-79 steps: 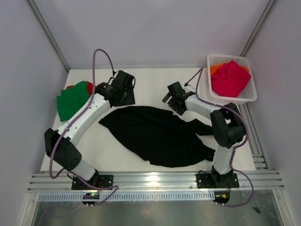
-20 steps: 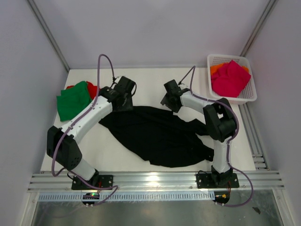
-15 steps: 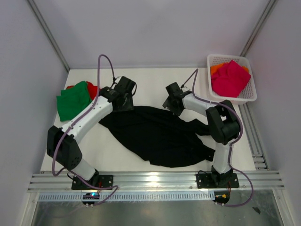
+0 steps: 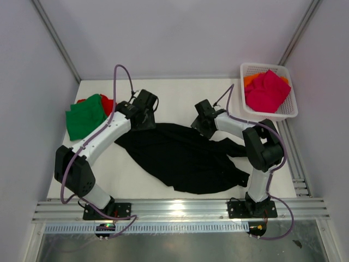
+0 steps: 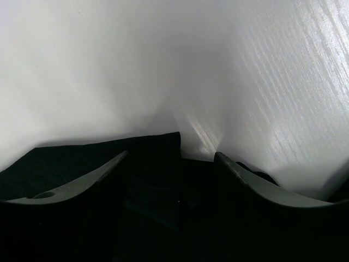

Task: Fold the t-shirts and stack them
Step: Flatten out the tshirt

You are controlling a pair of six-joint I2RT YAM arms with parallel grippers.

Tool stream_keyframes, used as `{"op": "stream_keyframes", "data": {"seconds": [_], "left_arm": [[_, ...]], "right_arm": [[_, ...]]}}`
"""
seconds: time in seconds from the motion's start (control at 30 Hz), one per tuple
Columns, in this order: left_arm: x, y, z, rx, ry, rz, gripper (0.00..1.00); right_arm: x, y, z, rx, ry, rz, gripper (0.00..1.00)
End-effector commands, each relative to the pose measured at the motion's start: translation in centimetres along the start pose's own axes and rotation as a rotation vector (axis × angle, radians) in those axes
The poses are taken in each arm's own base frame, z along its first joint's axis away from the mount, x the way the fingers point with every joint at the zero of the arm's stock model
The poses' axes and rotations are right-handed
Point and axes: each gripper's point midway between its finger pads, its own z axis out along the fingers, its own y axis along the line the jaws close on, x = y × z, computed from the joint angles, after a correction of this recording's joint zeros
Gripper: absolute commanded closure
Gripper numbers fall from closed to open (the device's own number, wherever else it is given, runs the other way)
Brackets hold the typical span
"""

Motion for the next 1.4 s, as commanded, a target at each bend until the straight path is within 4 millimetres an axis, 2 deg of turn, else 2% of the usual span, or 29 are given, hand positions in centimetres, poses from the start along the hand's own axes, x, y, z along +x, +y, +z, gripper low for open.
{"op": "stream_keyframes", "data": {"seconds": [0.0,0.13,0.27,0.47,0.63,0.77,0.87,1.0,1.37], "left_arm": [[-0.4,0.0,0.0,0.008,-0.023,-0.027,0.45],[-0.4,0.0,0.0,0.010,-0.022,-0.029,0.45],[-0.3,0.0,0.1,0.012,-0.021,-0.032,0.45],[-0.2,0.5,0.0,-0.007,-0.028,-0.029,0.45],[-0.2,0.8,-0.1,-0.020,-0.034,-0.025,0.45],[-0.2,0.4,0.0,-0.001,-0.028,-0.033,0.45],[-0.1,0.0,0.1,0.015,-0.020,-0.040,0.45],[0.1,-0.3,0.3,0.024,-0.011,-0.047,0.45],[0.5,0.3,0.4,0.003,-0.011,-0.040,0.45]], "right_arm": [[-1.1,1.1,-0.4,-0.028,-0.032,0.014,0.34],[-1.8,1.7,-0.2,-0.028,-0.056,-0.007,0.34],[-3.3,3.4,-0.4,-0.050,-0.094,-0.035,0.34],[-3.7,4.4,0.0,-0.050,-0.084,-0.049,0.35],[-3.0,3.6,-0.1,-0.031,-0.062,-0.044,0.35],[-2.2,2.0,-0.5,-0.018,-0.051,-0.045,0.35],[-2.5,1.5,-1.3,-0.015,-0.072,-0.049,0.35],[-2.2,1.4,-1.9,-0.026,-0.060,-0.039,0.35],[-1.5,1.8,-0.8,-0.026,-0.027,-0.025,0.36]]}}
